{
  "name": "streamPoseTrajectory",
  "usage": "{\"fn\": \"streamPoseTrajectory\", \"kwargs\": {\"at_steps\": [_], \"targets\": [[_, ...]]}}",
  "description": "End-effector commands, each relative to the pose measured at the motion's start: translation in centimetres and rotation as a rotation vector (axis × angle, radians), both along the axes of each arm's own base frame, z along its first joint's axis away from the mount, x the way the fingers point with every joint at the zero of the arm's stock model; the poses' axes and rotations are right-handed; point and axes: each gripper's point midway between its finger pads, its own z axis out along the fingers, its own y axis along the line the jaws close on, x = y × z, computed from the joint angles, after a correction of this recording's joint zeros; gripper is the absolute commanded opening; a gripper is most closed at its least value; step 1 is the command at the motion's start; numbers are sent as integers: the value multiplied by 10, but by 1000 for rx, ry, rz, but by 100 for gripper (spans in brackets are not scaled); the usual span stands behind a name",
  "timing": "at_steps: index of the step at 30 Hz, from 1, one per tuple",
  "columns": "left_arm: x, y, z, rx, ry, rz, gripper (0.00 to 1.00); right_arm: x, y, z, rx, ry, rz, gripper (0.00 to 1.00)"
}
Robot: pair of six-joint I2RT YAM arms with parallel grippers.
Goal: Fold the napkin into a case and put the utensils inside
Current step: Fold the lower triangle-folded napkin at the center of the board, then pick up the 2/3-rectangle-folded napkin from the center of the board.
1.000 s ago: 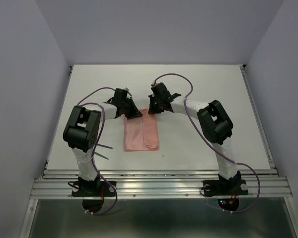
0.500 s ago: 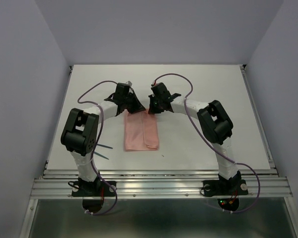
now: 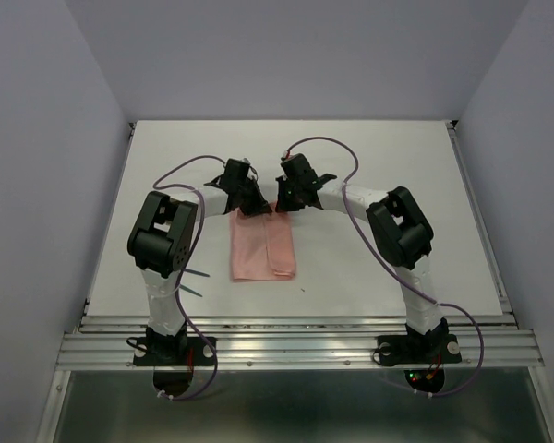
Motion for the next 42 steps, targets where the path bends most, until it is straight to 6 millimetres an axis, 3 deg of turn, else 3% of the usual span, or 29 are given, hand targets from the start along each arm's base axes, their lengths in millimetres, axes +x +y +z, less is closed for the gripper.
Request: {"fn": "streamPoseTrajectory", "kwargs": {"at_steps": [1, 10, 17, 21, 27, 31, 34, 42], "targets": [[9, 11, 8, 60, -36, 21, 0, -1, -3, 1, -10, -4, -4, 1], [17, 34, 18, 183, -73, 49, 0, -3, -7, -1, -23, -4, -13, 1], [11, 33, 18, 163, -77, 29, 0, -3, -5, 1, -17, -6, -1, 1], [8, 33, 2, 174, -48, 20, 0, -1, -1, 11, 5, -18, 8, 1], [8, 28, 0, 150, -47, 10, 0, -5, 0, 54, 61, -72, 19, 1], [9, 26, 0, 139, -41, 9, 0, -24, -4, 71, 89, -91, 29, 2], [9, 23, -2, 125, -32, 5, 0, -57, 5, 73, 123, -74, 68, 3], [13, 18, 3, 104, -38, -7, 0, -124, 0, 38, 151, 34, 109, 2]]}}
